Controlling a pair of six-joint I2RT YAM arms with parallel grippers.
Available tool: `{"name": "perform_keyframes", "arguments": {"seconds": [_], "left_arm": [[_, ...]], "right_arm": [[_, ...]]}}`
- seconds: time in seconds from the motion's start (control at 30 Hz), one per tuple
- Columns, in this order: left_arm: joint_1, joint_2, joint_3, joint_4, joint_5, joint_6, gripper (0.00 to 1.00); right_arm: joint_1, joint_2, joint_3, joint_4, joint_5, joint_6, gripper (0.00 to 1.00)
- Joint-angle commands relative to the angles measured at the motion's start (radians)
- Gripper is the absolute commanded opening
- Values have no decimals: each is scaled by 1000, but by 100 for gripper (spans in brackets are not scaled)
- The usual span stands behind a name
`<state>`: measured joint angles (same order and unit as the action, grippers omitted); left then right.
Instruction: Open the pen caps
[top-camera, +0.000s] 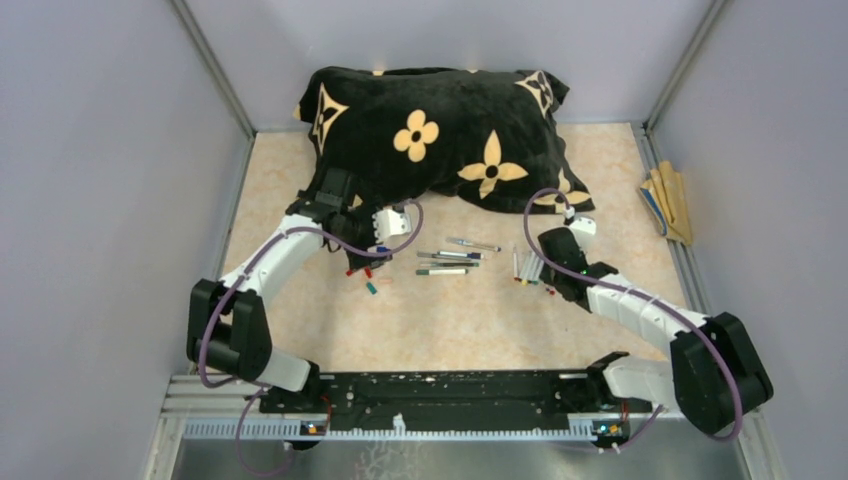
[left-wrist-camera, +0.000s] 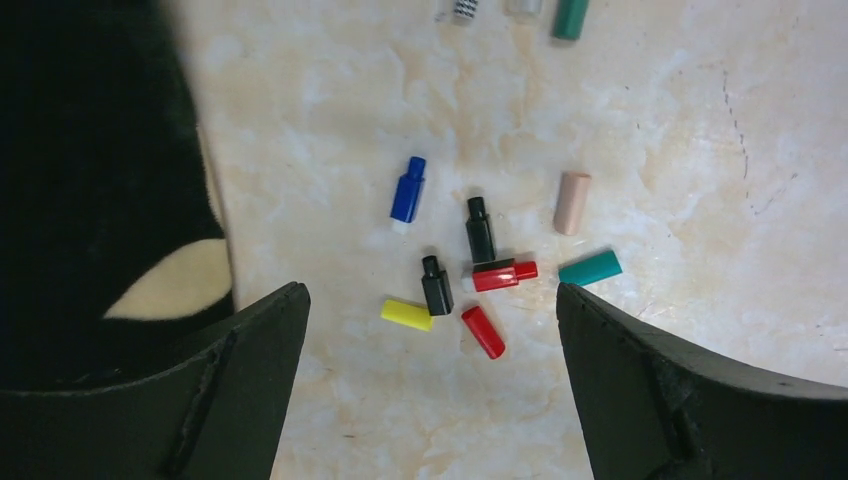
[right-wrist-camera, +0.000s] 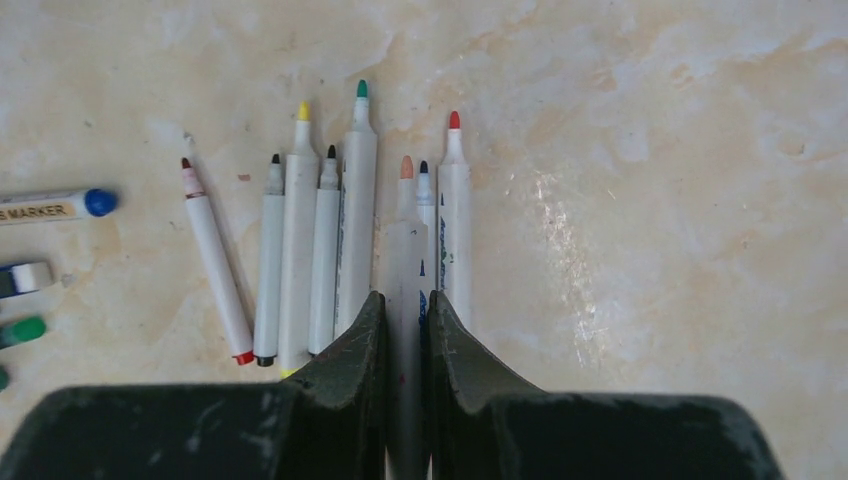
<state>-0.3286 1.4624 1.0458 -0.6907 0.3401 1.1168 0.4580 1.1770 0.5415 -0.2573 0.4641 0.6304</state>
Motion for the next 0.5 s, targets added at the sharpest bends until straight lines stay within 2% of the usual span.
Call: {"name": "perform_keyframes", "arguments": {"seconds": [0.0, 0.23, 0.47], "left_arm": [[24, 1, 100, -110, 76, -82, 99], [36, -30, 138, -141, 85, -110, 99], [37, -77, 107, -142, 92, -118, 99]], "right_arm": [[-13, 47, -3, 88, 39, -13, 1], [-16, 95, 12, 119, 24, -50, 9], [-28, 109, 19, 121, -9, -65, 27]]}}
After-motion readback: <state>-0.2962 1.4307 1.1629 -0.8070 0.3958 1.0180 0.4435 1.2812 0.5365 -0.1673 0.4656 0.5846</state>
